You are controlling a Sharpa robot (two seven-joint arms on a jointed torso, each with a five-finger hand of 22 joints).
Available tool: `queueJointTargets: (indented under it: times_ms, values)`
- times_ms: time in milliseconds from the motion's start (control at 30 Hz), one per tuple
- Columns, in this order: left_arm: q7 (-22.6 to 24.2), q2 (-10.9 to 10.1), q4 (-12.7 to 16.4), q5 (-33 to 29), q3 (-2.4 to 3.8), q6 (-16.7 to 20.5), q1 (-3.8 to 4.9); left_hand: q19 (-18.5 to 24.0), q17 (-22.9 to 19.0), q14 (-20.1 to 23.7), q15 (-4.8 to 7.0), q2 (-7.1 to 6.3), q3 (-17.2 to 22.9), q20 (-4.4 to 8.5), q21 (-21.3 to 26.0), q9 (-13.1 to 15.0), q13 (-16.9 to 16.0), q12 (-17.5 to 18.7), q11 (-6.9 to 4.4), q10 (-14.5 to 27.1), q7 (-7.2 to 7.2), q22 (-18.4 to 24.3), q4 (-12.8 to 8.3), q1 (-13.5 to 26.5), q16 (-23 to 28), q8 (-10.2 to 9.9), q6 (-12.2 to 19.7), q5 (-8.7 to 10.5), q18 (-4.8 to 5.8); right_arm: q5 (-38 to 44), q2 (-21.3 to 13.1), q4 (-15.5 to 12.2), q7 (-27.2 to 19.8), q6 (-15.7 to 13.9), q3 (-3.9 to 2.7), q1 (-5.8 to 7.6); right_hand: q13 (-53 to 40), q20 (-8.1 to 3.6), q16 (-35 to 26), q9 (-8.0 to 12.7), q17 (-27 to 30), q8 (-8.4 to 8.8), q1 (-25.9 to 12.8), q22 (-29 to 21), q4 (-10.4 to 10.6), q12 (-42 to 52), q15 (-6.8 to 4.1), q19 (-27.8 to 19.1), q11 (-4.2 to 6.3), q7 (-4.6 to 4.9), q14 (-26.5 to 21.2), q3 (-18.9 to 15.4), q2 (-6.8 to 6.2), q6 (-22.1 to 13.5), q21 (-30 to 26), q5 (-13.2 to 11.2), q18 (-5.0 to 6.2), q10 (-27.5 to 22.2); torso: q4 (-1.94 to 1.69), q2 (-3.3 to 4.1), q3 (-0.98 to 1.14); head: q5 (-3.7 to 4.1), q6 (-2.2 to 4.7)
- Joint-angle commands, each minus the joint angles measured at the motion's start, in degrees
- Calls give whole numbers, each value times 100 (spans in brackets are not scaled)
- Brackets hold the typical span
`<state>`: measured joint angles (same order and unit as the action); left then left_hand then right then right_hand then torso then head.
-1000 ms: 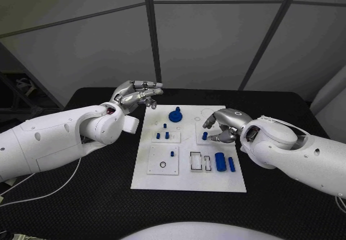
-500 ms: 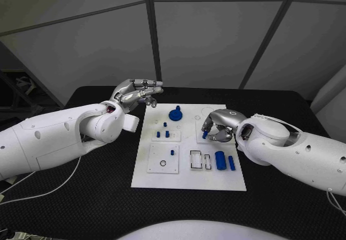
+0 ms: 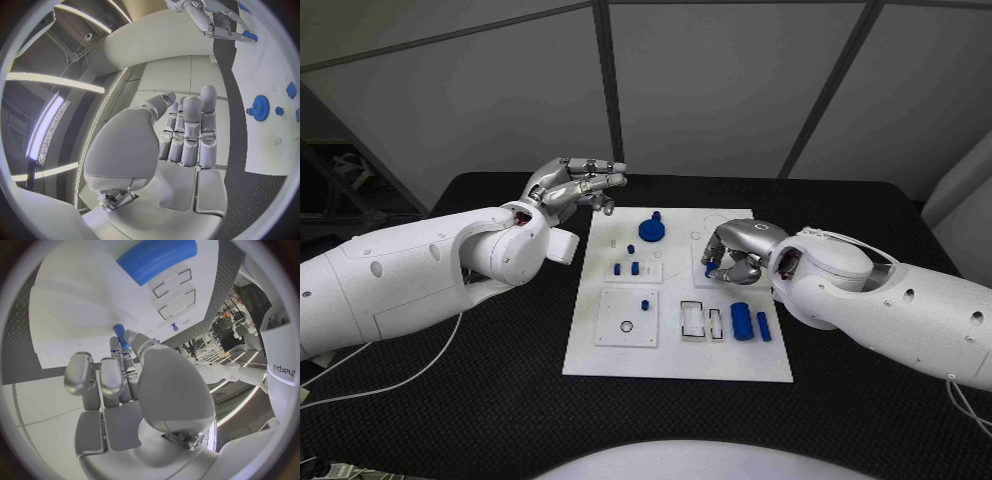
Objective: Assemble the parts on the task board
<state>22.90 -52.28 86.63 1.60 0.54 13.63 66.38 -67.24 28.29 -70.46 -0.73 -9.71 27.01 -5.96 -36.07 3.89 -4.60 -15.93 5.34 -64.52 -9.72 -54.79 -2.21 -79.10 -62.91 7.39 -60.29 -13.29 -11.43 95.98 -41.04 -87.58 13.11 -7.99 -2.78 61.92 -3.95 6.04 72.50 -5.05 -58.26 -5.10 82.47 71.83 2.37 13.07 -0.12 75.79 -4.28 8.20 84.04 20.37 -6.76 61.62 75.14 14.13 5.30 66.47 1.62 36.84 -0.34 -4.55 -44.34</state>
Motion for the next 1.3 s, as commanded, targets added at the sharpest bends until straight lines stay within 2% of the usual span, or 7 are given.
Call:
queueJointTargets:
  times_ms: [33,200,333,467,833,1033,1300]
  values:
    - [20,1,7,-8,5,-56,9,8,-6,35,9,57,-43,-18,35,-9,-4,-20,11,47,-3,8,-1,15,34,10,48,30,97,92,31,25,63,136,2,7,-7,-17,32,-10,-14,-29,-28,11,6,-38,-33,45,15,-5,124,46,36,54,23,-39,-47,50,-1,3,-1,12,-14]
    - [16,2,9,-8,5,-47,9,4,-10,35,9,68,-45,-19,37,-9,-4,-29,11,49,-4,9,-2,13,35,11,52,29,96,170,48,32,103,108,4,5,-22,-35,62,-34,-40,-78,7,71,-1,-49,-55,83,44,-29,124,94,60,189,75,-48,-61,155,-2,0,0,12,-15]
    - [13,-1,6,-8,5,-34,9,4,-10,35,9,68,-45,-19,37,-9,-4,-29,11,49,-4,9,-2,13,35,11,52,29,96,208,28,-17,69,-146,5,4,-53,-66,109,-61,-91,-130,118,202,-60,-50,-89,175,80,-55,131,204,138,326,186,-171,-92,297,1,-3,-1,6,-18]
    - [12,-2,5,-8,5,-32,9,2,-6,34,9,77,-43,-19,37,-8,-5,-33,11,50,-4,10,-4,6,33,12,51,27,95,226,-20,-110,30,-443,5,2,-73,-83,136,-72,-114,-138,156,263,-99,-82,-99,212,90,-60,133,278,150,375,239,-132,-106,360,-1,-1,2,-1,-17]
    - [10,5,-26,-8,5,-34,9,2,-6,34,9,77,-43,-19,37,-8,-5,-33,11,50,-4,10,-4,6,33,12,51,27,95,239,-300,-660,-63,-1197,-1,2,-85,-88,155,-75,-131,-125,182,298,-145,-128,-98,226,87,-51,131,345,123,383,270,-50,-114,383,2,-11,-1,-7,5]
    - [-9,25,-37,-8,5,-36,8,2,-6,34,9,77,-43,-19,37,-8,-5,-33,11,50,-5,10,-4,6,33,12,51,27,95,40,-277,-974,-193,-1216,-2,2,-87,-88,165,-76,-144,-125,181,314,-150,-133,-97,237,86,-49,133,351,115,388,284,-46,-118,390,-4,-1,-5,-25,5]
    - [-29,59,-61,-8,4,-43,9,0,-14,36,10,87,-41,-19,38,-7,-5,-38,11,52,-6,11,-6,0,36,14,51,26,95,-236,81,-1115,-503,-1019,2,-48,-89,-87,165,-77,-141,-123,169,312,-148,-141,-96,233,82,-44,132,351,106,389,283,-47,-117,393,-5,-1,-9,-94,-26]
